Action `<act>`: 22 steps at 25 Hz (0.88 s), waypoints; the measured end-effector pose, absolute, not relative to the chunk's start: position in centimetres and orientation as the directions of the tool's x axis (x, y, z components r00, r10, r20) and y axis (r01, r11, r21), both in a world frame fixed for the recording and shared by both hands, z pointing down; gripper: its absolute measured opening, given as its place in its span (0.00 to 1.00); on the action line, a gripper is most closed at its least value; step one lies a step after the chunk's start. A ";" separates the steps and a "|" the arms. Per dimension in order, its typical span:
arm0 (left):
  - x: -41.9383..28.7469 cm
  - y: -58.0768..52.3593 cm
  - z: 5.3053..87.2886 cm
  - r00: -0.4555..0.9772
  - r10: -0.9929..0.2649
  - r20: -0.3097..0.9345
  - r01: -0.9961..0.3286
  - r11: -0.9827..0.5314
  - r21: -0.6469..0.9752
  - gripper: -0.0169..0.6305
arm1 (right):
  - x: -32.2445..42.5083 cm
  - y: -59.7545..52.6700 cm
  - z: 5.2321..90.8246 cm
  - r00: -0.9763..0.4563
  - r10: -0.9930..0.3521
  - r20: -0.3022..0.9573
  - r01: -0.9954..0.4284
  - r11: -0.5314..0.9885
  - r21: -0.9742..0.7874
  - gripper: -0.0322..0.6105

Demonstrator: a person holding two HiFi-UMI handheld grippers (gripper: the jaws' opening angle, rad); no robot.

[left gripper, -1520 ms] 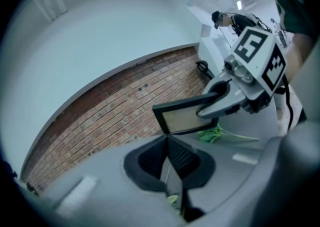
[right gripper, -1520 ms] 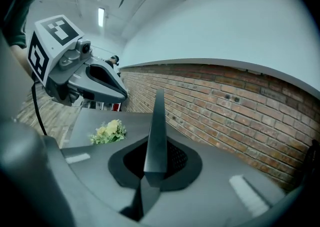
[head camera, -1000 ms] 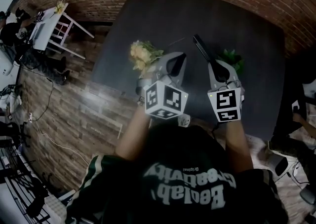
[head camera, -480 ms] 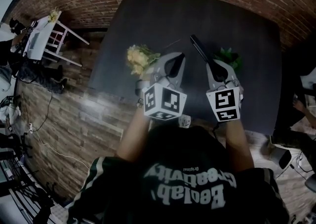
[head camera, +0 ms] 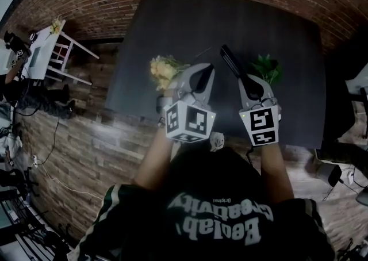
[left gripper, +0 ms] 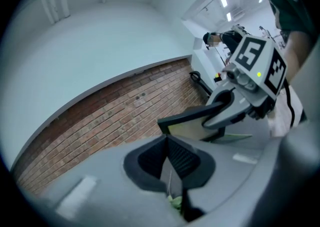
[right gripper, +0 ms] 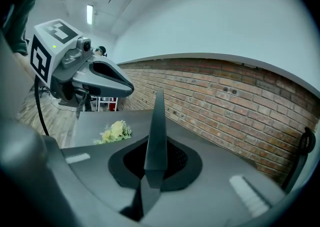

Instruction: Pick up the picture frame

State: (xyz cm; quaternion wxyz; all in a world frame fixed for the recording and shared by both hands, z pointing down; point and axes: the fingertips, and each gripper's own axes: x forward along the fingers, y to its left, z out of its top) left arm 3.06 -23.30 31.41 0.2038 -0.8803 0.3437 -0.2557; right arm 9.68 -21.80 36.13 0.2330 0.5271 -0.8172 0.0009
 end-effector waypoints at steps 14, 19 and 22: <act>-1.0 -20.5 29.5 0.709 -0.658 0.255 -0.462 -0.706 -0.536 0.03 | 5.3 -18.6 33.5 -0.277 -0.898 0.340 -0.912 0.357 0.200 0.08; -2.6 -19.4 29.0 0.723 -0.645 0.248 -0.448 -0.710 -0.542 0.03 | 4.1 -17.4 32.8 -0.249 -0.912 0.327 -0.923 0.326 0.205 0.08; -3.4 -18.5 29.0 0.732 -0.635 0.245 -0.440 -0.716 -0.542 0.03 | 3.4 -16.5 32.8 -0.231 -0.918 0.323 -0.929 0.307 0.208 0.08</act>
